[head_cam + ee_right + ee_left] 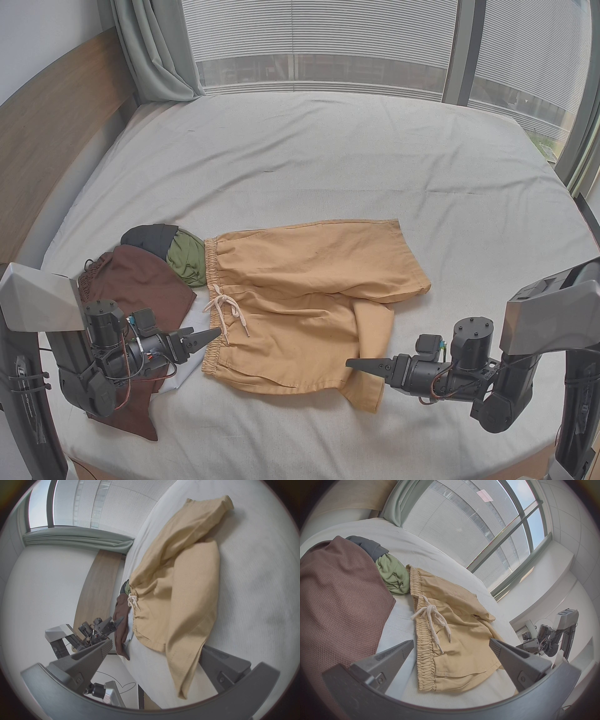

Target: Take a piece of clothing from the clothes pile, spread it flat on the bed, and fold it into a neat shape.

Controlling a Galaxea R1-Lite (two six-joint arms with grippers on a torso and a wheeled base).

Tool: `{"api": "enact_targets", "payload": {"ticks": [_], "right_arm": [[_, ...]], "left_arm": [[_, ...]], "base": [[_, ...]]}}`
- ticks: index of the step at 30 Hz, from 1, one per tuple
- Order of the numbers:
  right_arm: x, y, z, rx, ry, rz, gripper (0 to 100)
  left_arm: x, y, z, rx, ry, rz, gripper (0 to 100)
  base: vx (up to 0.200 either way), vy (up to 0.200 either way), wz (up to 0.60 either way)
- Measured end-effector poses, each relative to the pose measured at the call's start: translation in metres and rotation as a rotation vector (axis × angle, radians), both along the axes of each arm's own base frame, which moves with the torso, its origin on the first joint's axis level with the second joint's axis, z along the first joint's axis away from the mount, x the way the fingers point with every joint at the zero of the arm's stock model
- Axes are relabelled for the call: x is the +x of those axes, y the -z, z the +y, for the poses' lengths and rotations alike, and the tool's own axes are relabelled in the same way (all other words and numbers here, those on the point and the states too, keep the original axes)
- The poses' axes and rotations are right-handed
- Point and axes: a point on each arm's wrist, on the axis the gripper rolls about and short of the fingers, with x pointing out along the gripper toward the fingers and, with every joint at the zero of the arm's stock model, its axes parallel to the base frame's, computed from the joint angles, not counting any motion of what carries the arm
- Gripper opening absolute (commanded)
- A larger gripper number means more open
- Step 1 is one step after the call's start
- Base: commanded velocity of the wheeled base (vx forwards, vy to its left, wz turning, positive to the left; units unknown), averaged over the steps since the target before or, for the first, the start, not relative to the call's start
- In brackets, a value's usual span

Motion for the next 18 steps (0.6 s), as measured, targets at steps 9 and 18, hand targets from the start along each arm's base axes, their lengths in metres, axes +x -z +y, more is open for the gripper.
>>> {"api": "enact_targets", "payload": {"ticks": [9,18], "right_arm": [[0.015,-0.025,-0.01,0.045,0.054,-0.092,100],[0.02,-0.031,-0.013,0.056,0.075,-0.121,100]], "left_arm": [[0.0,0.0,-0.001,0.0,0.003,0.0,100],[0.0,0.001,-0.002,0.0,0.006,0.004,100]], "base": [[0.0,0.0,0.0],[0.0,0.0,0.0]]}}
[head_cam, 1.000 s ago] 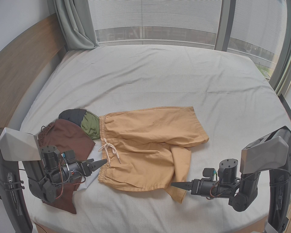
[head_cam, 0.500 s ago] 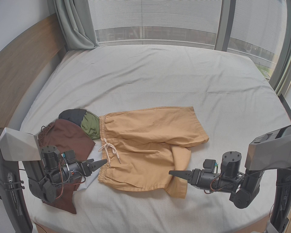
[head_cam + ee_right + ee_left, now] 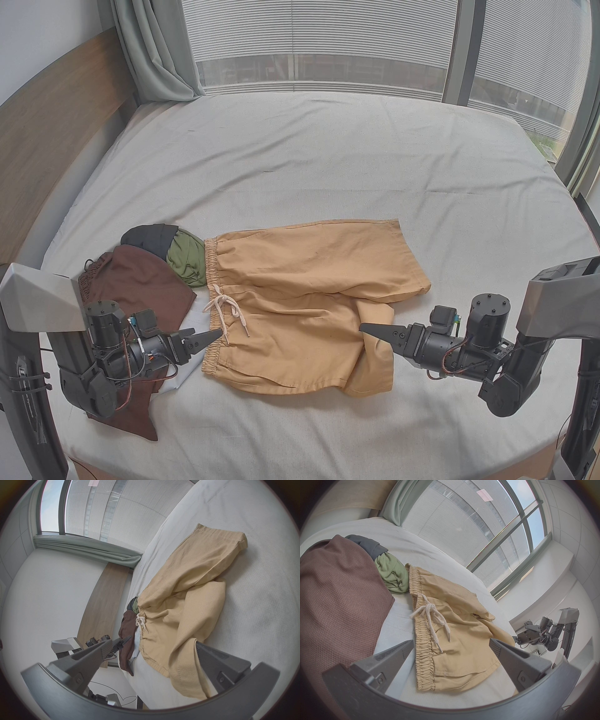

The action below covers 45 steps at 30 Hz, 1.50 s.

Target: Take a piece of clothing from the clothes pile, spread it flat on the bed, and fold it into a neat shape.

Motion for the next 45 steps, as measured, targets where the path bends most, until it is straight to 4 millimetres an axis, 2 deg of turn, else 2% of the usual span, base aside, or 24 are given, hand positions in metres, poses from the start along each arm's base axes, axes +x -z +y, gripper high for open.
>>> {"api": "enact_targets", "payload": {"ticks": [3,4,20,30,35,42,43,45], "right_arm": [[0.0,0.0,-0.001,-0.003,0.002,-0.002,100],[-0.001,0.0,-0.001,-0.005,0.002,-0.002,0],[-0.009,-0.001,-0.001,-0.043,-0.023,-0.03,0],[-0.007,-0.003,0.017,-0.02,-0.076,-0.055,0],[-0.003,0.002,0.029,-0.015,-0.099,-0.058,0],[0.0,0.018,0.033,-0.032,-0.103,-0.029,0],[0.0,0.02,0.034,-0.035,-0.103,-0.024,100],[0.0,0.024,0.034,-0.04,-0.103,-0.014,100]], "left_arm": [[0.0,0.0,0.0,0.0,0.0,0.001,100],[0.0,0.001,0.0,0.0,0.0,0.002,100],[0.0,0.001,0.0,0.0,0.001,0.002,100],[0.0,0.001,0.0,0.0,0.001,0.002,100],[0.0,0.001,0.0,0.0,0.0,0.002,100],[0.0,0.001,0.0,0.0,0.0,0.001,100],[0.0,0.001,0.0,0.0,0.0,0.001,100],[0.0,0.001,0.0,0.0,0.0,0.001,100]], "base": [[0.0,0.0,0.0],[0.0,0.0,0.0],[0.0,0.0,0.0],[0.0,0.0,0.0],[0.0,0.0,0.0],[0.0,0.0,0.0],[0.0,0.0,0.0],[0.0,0.0,0.0]]}}
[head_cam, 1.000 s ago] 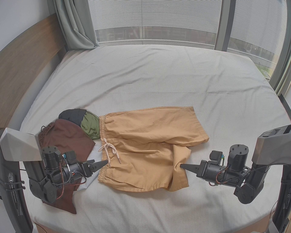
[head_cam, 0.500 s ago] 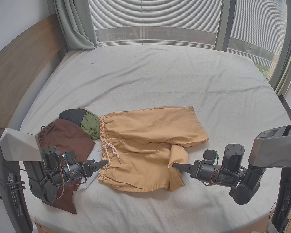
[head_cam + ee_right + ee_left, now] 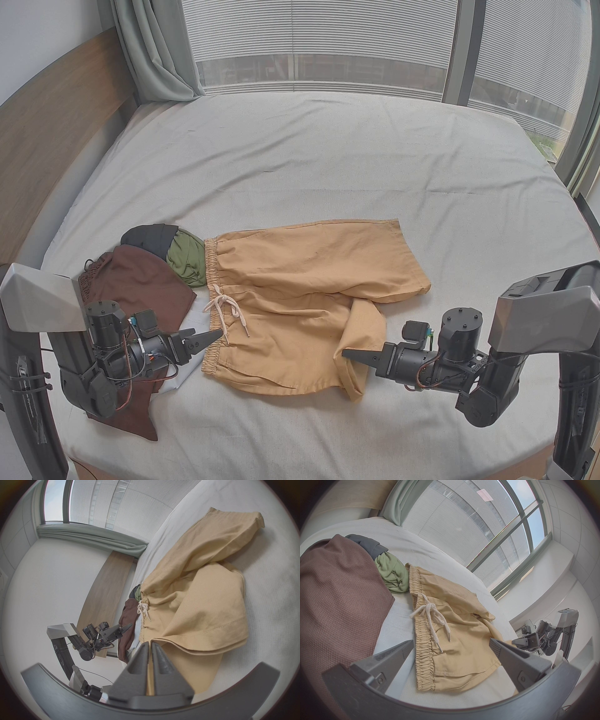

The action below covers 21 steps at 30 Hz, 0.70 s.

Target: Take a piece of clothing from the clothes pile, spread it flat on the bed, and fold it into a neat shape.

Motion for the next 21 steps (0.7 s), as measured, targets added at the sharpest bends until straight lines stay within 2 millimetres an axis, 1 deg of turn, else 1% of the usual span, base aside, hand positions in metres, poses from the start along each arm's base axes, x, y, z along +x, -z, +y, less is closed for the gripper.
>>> {"api": "enact_targets", "payload": {"ticks": [12,18,21], "right_arm": [[-0.008,0.011,-0.012,-0.04,0.024,0.059,100],[-0.009,0.015,-0.018,-0.056,0.046,0.076,100],[-0.007,0.016,-0.021,-0.057,0.058,0.078,100]], "left_arm": [[0.0,0.0,0.0,0.0,0.002,-0.001,100],[0.0,0.0,-0.001,0.0,0.004,0.001,100],[-0.001,0.0,-0.001,0.0,0.003,0.002,100]], "base": [[0.0,0.0,0.0],[0.0,0.0,0.0],[0.0,0.0,0.0]]}}
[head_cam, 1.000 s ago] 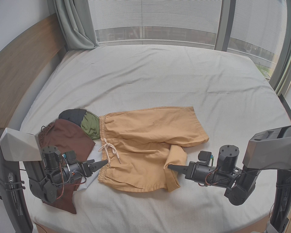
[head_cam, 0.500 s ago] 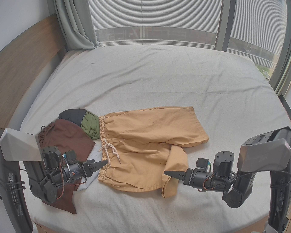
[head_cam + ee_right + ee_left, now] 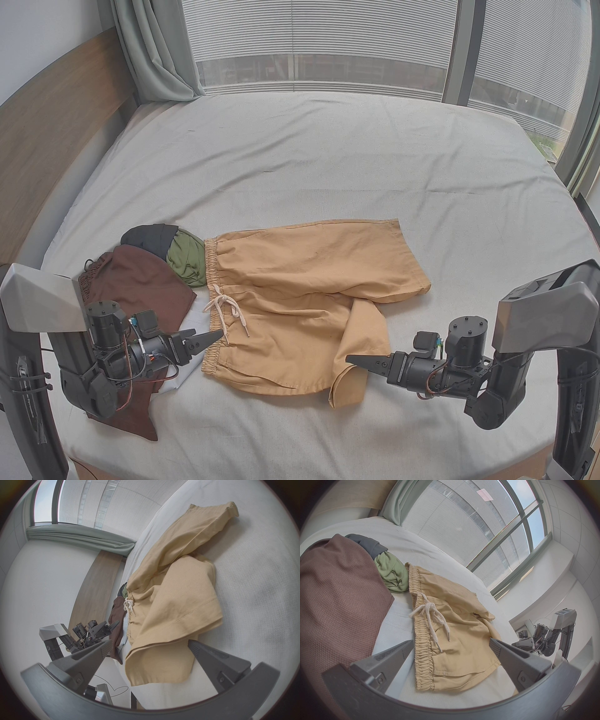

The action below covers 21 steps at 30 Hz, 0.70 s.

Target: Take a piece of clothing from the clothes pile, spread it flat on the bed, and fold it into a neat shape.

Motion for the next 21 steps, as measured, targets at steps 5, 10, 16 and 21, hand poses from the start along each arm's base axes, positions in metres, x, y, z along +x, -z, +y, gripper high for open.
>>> {"api": "enact_targets", "payload": {"ticks": [5,10,16,21], "right_arm": [[0.009,0.002,-0.003,-0.003,0.046,-0.016,100],[0.016,0.004,-0.006,-0.003,0.073,-0.025,100],[0.027,0.0,-0.015,0.008,0.116,-0.049,100],[0.035,-0.007,-0.02,0.022,0.139,-0.078,100]], "left_arm": [[0.0,0.0,0.0,0.0,0.002,0.0,100],[0.0,0.0,-0.001,0.0,0.002,0.0,100],[0.0,0.0,-0.001,0.0,0.003,0.0,100],[0.0,0.0,-0.001,0.0,0.003,-0.001,100]], "base": [[0.0,0.0,0.0],[0.0,0.0,0.0],[0.0,0.0,0.0],[0.0,0.0,0.0]]}}
